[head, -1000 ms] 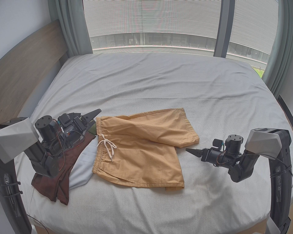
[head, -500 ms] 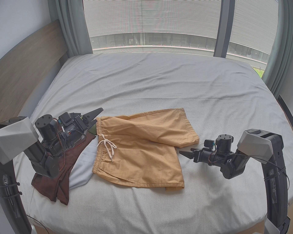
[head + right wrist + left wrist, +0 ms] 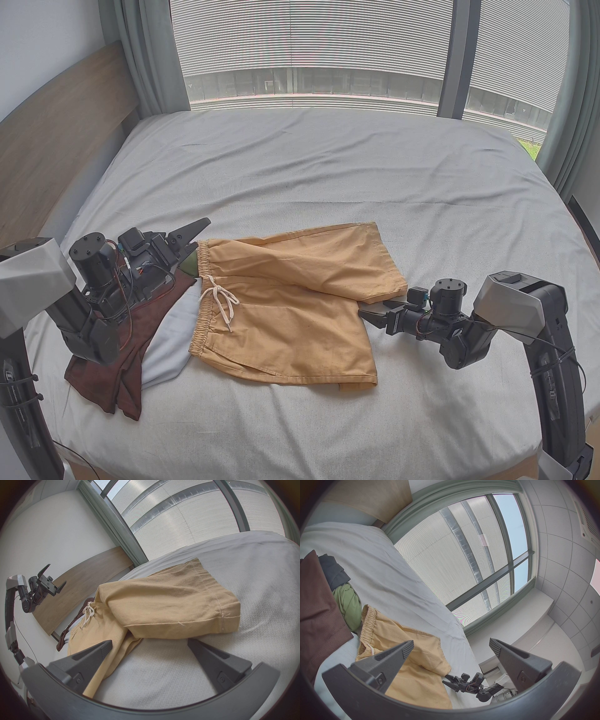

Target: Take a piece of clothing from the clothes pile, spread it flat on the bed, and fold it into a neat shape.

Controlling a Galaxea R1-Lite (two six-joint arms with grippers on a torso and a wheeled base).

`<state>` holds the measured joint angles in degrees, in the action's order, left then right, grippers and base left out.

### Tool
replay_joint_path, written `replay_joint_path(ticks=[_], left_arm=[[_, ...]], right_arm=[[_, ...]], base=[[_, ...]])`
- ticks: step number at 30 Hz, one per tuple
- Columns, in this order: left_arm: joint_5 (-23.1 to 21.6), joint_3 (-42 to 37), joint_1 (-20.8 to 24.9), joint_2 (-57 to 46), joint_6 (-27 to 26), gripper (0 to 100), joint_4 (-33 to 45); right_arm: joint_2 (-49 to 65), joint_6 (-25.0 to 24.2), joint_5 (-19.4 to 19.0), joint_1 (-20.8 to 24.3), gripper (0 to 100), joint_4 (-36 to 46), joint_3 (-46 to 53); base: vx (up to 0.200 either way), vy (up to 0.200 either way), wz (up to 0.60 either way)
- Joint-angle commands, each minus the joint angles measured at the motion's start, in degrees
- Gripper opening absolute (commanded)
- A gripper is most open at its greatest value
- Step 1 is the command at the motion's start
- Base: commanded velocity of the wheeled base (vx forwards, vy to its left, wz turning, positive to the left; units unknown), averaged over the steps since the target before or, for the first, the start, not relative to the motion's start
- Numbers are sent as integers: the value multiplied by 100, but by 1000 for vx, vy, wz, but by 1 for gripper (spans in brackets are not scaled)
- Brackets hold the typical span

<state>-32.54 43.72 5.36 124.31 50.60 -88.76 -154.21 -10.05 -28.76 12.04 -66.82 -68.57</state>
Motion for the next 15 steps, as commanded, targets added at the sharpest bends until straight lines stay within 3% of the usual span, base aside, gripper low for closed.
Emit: replay_joint_path(ticks=[1,15], left_arm=[[2,-65,44,-73,2,100,8],[2,-65,44,-82,2,100,-1]], right_arm=[[-127,-6,54,-44,100,37,-86],[-127,11,151,-141,100,37,-86]], base=[[0,0,0],[0,0,0]])
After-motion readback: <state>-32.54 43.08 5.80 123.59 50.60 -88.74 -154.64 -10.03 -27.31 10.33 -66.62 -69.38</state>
